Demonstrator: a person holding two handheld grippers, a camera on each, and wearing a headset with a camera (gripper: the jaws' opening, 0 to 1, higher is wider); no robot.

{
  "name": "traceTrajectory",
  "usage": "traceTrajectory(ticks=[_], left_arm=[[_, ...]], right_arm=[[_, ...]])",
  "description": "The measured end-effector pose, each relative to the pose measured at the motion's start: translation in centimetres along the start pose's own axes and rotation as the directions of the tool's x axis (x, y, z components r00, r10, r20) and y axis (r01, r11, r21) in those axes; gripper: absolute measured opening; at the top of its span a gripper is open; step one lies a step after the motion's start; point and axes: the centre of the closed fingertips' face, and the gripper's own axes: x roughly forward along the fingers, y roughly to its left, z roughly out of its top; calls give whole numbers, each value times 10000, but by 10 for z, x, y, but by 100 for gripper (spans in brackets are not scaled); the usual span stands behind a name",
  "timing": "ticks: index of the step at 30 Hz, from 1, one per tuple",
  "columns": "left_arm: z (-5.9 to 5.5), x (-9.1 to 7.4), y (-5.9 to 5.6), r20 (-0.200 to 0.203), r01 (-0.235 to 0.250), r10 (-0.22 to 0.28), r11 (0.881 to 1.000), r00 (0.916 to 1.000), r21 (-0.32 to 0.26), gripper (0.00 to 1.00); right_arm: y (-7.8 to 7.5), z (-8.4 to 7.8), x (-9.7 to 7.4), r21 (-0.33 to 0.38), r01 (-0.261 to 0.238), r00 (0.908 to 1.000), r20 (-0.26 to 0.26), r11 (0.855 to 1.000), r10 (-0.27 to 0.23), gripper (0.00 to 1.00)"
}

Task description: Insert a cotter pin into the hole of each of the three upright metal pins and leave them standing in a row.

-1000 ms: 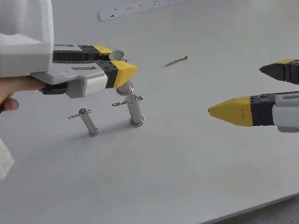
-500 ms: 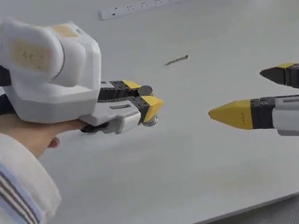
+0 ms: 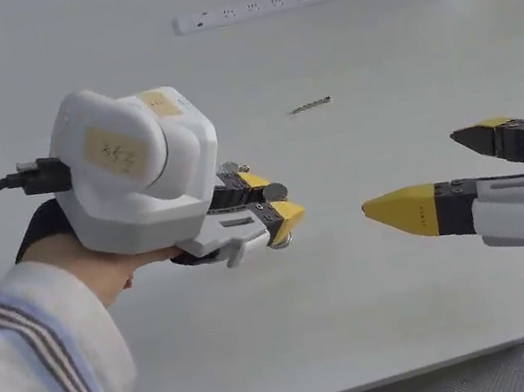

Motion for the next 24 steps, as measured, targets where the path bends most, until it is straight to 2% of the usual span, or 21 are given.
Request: traceTrajectory(ticks=[7, 13, 15, 21, 24], left_arm=[[-8, 8, -2, -202, -20, 19, 10000, 9998, -44, 10], [-13, 13, -3, -272, -24, 17, 9996, 9996, -274, 10], [-14, 14, -3, -291, -30, 21, 9995, 9996, -312, 10], [-18, 18, -4, -359, 25, -39, 9992, 9993, -395, 10], [-17, 18, -4, -270, 65, -77, 9989, 9996, -460, 10]], right_arm=[[1, -2, 0, 107, -51, 10000, -5, 9999, 52, 89], [3, -10, 0, 336, -252, 9990, -368, 9991, 264, 92], [5, -10, 1, 391, -314, 9990, -311, 9987, 326, 93], [8, -13, 3, 364, -436, 9980, -436, 9984, 452, 95], [9, -15, 4, 422, -490, 9973, -534, 9979, 512, 95]])
